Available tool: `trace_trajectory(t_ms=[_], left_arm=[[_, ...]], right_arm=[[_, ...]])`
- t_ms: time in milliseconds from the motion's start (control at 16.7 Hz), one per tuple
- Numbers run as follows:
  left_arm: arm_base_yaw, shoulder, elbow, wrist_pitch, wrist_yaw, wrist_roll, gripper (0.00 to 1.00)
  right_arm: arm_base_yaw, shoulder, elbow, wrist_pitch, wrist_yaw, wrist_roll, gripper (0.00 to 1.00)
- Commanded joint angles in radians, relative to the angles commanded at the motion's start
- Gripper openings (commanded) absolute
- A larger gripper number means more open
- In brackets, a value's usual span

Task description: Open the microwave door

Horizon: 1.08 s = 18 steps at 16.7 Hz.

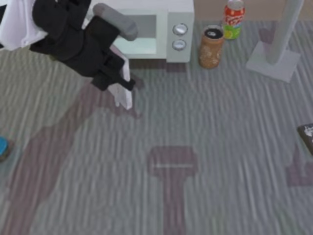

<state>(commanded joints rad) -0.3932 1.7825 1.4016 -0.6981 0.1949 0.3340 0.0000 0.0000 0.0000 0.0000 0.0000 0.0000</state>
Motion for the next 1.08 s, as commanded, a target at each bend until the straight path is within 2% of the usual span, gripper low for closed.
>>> trace_trajectory(t_ms=[180, 540, 1080], left_arm=[[0.014, -0.007, -0.005, -0.008, 0.017, 0.037, 0.00], [0.074, -0.034, -0.027, -0.040, 0.086, 0.183, 0.00], [0.077, -0.034, -0.029, -0.043, 0.089, 0.189, 0.00]], right_arm=[[0.000, 0.000, 0.000, 0.000, 0.000, 0.000, 1.00], [0.000, 0.000, 0.000, 0.000, 0.000, 0.000, 1.00], [0.000, 0.000, 0.000, 0.000, 0.000, 0.000, 1.00]])
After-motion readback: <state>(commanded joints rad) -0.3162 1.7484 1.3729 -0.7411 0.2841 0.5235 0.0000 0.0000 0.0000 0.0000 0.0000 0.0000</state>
